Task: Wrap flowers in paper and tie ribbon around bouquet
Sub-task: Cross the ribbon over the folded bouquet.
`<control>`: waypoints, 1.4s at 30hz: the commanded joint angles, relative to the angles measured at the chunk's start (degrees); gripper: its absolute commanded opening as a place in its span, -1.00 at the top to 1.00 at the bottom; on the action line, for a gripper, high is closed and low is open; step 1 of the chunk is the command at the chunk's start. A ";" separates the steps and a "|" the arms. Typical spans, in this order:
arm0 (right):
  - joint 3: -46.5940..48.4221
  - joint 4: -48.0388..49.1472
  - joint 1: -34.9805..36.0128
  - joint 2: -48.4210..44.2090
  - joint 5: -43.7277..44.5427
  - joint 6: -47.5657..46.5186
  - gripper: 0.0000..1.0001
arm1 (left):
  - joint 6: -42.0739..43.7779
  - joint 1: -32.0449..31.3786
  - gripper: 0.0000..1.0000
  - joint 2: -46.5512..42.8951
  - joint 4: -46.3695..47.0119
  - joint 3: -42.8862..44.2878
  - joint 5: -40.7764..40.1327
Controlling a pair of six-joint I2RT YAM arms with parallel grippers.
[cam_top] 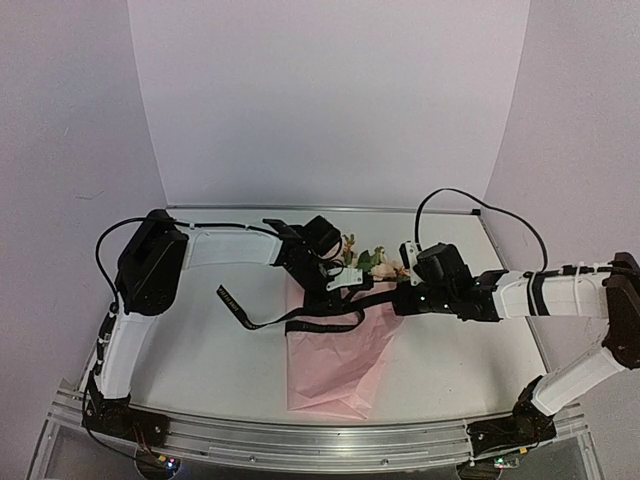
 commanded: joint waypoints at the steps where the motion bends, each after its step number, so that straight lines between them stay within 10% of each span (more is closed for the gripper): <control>1: 0.28 2.48 0.28 -1.03 -0.68 -0.18 1.00 | 1.33 0.06 0.68 -6.18 6.22 -1.57 -2.30; 42: 2.56 0.24 0.37 -4.93 -6.71 -11.06 1.00 | 27.75 -2.44 0.72 -16.49 39.12 -24.52 -16.36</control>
